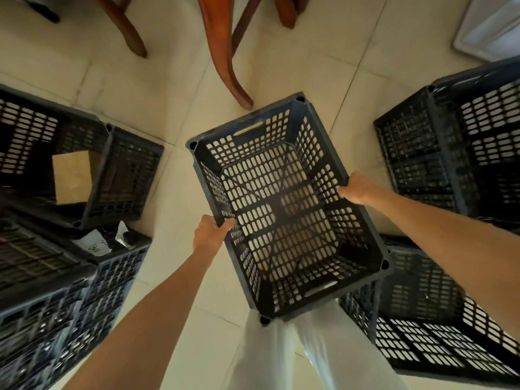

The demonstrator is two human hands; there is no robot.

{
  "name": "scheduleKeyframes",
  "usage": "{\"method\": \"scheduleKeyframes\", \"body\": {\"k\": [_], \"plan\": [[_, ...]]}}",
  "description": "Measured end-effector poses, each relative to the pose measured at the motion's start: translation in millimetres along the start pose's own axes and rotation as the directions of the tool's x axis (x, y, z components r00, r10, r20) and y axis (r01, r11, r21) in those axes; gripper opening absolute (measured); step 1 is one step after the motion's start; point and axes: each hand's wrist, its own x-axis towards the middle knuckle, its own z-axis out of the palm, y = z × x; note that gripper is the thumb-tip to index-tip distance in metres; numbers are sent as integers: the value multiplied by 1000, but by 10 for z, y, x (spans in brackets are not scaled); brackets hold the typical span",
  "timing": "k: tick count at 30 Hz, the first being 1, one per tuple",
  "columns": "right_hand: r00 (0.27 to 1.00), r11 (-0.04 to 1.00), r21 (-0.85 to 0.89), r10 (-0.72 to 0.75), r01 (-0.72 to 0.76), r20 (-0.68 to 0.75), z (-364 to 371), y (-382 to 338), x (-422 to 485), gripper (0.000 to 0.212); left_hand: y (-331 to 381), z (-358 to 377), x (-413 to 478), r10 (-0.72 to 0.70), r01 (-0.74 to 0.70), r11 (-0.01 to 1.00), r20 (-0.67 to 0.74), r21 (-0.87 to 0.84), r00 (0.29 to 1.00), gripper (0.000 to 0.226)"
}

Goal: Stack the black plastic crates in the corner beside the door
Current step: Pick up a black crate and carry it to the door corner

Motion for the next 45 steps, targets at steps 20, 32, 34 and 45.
{"method": "scheduleKeyframes", "body": {"k": [20,32,34,45], "plan": [[999,938,346,-31,26,7,-952,538,-2951,44,1091,-1552,-1786,368,-376,887,82,267,926,49],[962,924,363,200,-122,-184,-810,1264,-4624,52,1920,-1822,-3202,668,-713,541,287,446,686,16],[953,917,372,230,-145,-196,-764,1467,-4870,52,2058,-1729,-3490,678,-733,486,324,476,660,18],[874,694,675,462,-250,-151,-231,2903,-6062,57,2230,-555,-4902,713,-879,183,556,441,427,17]]}}
